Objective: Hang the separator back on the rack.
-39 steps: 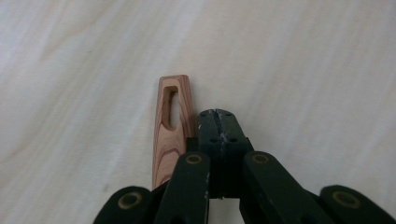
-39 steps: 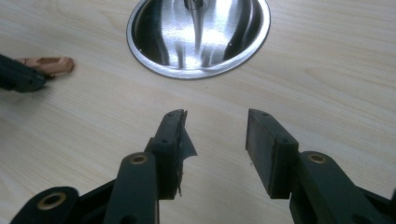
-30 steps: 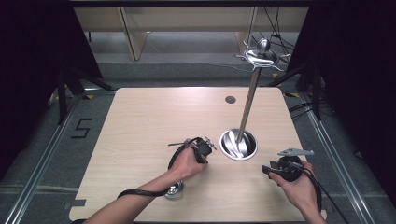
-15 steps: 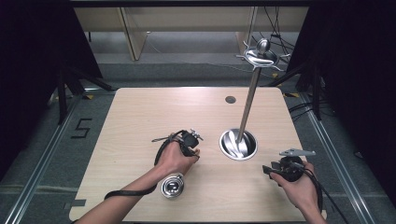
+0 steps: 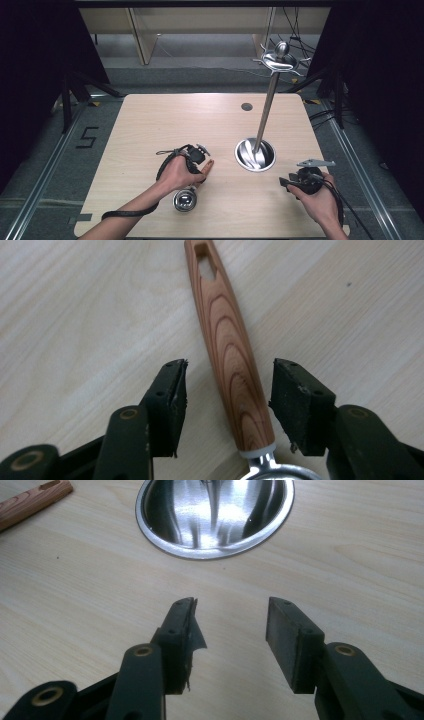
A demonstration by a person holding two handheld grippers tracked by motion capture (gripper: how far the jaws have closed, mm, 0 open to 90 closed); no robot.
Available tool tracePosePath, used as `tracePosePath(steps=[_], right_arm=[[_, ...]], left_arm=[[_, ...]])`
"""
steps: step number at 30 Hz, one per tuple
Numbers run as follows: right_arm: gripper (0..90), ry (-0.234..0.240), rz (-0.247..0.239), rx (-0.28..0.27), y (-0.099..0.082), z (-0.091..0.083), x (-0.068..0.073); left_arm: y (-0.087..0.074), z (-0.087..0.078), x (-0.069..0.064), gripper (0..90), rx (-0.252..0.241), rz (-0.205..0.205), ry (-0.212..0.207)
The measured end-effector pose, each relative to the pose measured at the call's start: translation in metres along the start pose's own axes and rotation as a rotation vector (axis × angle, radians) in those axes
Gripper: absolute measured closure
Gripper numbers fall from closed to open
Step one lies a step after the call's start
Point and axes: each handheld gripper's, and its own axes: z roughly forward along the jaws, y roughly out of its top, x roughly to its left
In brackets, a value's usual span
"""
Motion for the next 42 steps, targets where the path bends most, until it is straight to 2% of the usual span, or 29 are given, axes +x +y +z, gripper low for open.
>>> tracePosePath(steps=[1,4,9,13,14,16,17,18,20,25,31,35,37,38,42], right_arm=[[55.0,0.004,0.002,0.009,0.000,-0.001,0.001],[54.7,0.005,0.020,0.014,-0.001,-0.001,0.002],[54.2,0.008,0.016,0.015,-0.001,-0.002,0.002],[53.9,0.010,0.026,0.024,-0.001,-0.001,0.002],[53.8,0.011,0.022,0.026,-0.001,-0.001,0.002],[53.7,0.007,0.004,0.014,-0.001,0.000,0.001],[53.6,0.007,0.003,0.014,-0.001,0.000,0.000],[53.6,0.009,0.024,0.021,-0.001,-0.001,0.002],[53.5,0.007,0.023,0.021,-0.001,-0.001,0.002],[52.7,0.009,0.022,0.022,-0.001,-0.001,0.002],[52.6,0.006,0.013,0.016,-0.001,-0.002,0.002],[52.4,0.009,0.022,0.011,-0.001,-0.001,0.002],[52.3,0.009,0.024,0.011,-0.001,-0.001,0.002],[52.2,0.009,0.023,0.011,-0.001,-0.001,0.002],[52.1,0.005,0.022,0.013,-0.001,-0.001,0.002]], left_arm=[[0.001,-0.001,0.001,46.5,0.043,0.021,-0.003],[0.001,0.003,0.000,46.3,0.064,-0.003,-0.013],[-0.001,0.007,0.000,49.5,0.110,0.003,-0.022],[-0.002,0.007,-0.002,53.5,0.109,0.016,-0.023],[-0.003,0.007,-0.003,53.9,0.120,0.017,-0.027],[-0.004,0.010,-0.004,55.4,0.111,0.012,-0.028],[-0.004,0.010,-0.004,56.1,0.126,0.020,-0.027],[-0.005,0.012,-0.005,56.9,0.122,0.023,-0.025],[-0.005,0.012,-0.006,59.0,0.135,0.027,-0.027],[-0.005,0.012,-0.009,60.8,0.132,0.037,-0.006],[-0.006,0.012,-0.010,67.4,0.146,0.008,-0.002],[-0.006,0.012,-0.010,68.3,0.148,0.008,0.000],[-0.007,0.011,-0.011,68.4,0.150,-0.033,-0.014],[-0.008,0.011,-0.008,68.4,0.137,-0.015,-0.012],[-0.010,0.010,-0.004,68.4,0.112,-0.012,-0.036]])
